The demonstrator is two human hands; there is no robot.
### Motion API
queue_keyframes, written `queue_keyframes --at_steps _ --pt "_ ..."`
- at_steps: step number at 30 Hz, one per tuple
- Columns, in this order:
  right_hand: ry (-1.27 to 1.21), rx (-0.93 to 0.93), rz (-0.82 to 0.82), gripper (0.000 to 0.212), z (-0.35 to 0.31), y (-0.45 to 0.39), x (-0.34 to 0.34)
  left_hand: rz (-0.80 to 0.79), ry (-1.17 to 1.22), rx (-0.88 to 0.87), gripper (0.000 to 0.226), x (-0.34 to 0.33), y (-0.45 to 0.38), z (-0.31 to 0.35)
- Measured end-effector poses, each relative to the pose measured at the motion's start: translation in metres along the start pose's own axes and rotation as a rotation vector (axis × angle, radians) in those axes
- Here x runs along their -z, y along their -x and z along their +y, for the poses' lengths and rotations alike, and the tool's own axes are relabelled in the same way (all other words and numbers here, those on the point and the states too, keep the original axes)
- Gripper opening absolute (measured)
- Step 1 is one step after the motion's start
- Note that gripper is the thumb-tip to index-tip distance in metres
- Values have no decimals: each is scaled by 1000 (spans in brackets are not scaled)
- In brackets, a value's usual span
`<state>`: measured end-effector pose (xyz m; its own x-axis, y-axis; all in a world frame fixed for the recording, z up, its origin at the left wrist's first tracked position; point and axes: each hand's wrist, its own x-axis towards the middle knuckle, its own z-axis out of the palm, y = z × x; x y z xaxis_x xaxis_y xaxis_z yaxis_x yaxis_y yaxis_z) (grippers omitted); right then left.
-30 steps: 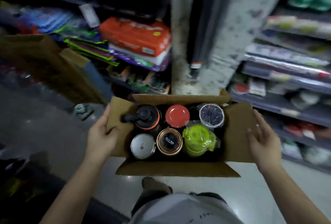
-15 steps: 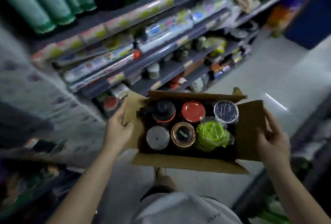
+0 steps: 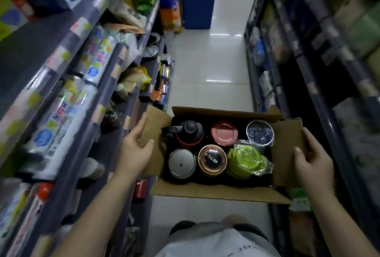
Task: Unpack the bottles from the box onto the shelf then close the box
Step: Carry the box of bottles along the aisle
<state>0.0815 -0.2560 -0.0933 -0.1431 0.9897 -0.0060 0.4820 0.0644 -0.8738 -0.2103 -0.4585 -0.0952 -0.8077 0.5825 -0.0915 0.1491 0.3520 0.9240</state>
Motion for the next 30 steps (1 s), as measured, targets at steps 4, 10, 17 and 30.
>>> queue_keyframes --at_steps 4,10,17,30 --pt "-18 -70 58 52 -1 -6 -5 -88 -16 -17 67 -14 -40 8" --pt "20 -107 103 53 -4 -45 -12 -158 -33 -18 70 -39 -93 24" --pt "29 -90 81 54 0 -138 -28 -126 -99 -30 74 -88 -162 47" --pt "65 -36 -17 53 -45 -341 -65 -50 -89 55 71 -169 -317 102"
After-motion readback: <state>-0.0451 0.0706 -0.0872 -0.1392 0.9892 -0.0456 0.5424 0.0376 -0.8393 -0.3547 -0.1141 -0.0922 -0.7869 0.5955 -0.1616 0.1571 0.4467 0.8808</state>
